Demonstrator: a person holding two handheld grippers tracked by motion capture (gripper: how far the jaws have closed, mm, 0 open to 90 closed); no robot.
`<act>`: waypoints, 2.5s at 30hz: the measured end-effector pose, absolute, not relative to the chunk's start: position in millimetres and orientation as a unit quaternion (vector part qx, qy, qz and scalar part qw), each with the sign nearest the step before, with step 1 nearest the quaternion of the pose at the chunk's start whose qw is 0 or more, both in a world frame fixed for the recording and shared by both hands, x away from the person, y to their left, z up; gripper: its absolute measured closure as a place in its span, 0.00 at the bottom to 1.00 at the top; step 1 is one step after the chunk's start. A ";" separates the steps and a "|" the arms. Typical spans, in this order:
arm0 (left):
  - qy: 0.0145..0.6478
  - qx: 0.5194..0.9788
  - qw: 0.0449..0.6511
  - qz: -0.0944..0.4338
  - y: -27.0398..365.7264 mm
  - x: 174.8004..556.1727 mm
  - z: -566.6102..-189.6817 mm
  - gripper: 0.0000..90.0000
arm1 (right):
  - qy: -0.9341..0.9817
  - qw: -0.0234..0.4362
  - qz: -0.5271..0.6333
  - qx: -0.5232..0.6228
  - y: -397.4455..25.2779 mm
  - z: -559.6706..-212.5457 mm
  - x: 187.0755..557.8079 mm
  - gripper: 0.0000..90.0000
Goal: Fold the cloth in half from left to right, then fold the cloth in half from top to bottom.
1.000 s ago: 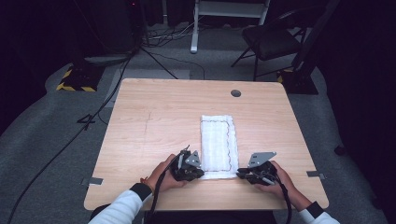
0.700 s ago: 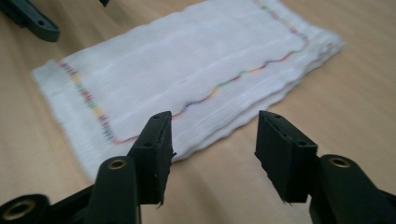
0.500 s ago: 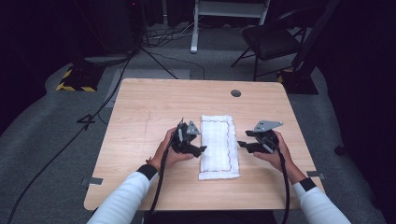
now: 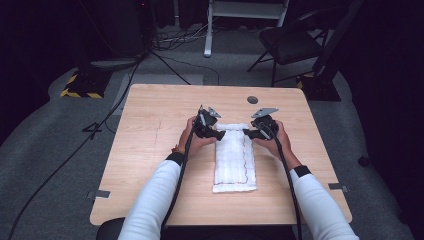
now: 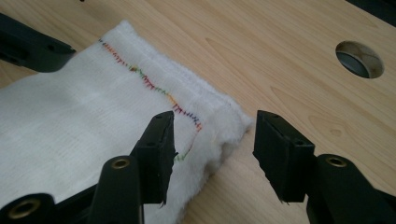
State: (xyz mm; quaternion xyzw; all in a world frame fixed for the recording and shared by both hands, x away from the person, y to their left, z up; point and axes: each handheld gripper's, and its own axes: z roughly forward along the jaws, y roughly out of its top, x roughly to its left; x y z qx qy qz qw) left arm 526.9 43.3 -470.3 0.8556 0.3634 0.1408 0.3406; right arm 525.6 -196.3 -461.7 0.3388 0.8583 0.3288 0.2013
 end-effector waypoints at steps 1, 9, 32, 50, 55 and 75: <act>0.365 0.857 0.336 0.139 42.7 530.6 -472.4 0.32 | 0.858 0.200 0.326 0.342 -194.3 -462.9 528.9 0.54; 0.393 0.855 0.305 0.148 32.8 549.2 -485.4 0.31 | 0.853 0.197 0.306 0.374 -188.2 -472.7 548.3 0.55; 0.376 0.863 0.323 0.096 33.5 554.4 -488.2 0.54 | 0.852 0.114 0.325 0.394 -199.1 -485.6 563.2 0.79; 0.352 0.878 0.314 0.085 28.9 552.3 -483.6 0.90 | 0.865 0.147 0.316 0.360 -190.7 -482.4 555.2 0.95; 0.354 0.877 0.311 0.096 30.5 552.1 -481.5 0.90 | 0.862 0.157 0.327 0.353 -188.8 -477.1 553.6 0.95; 0.339 0.871 0.326 0.146 32.1 543.6 -453.2 0.90 | 0.850 0.194 0.361 0.332 -189.0 -448.8 543.0 0.96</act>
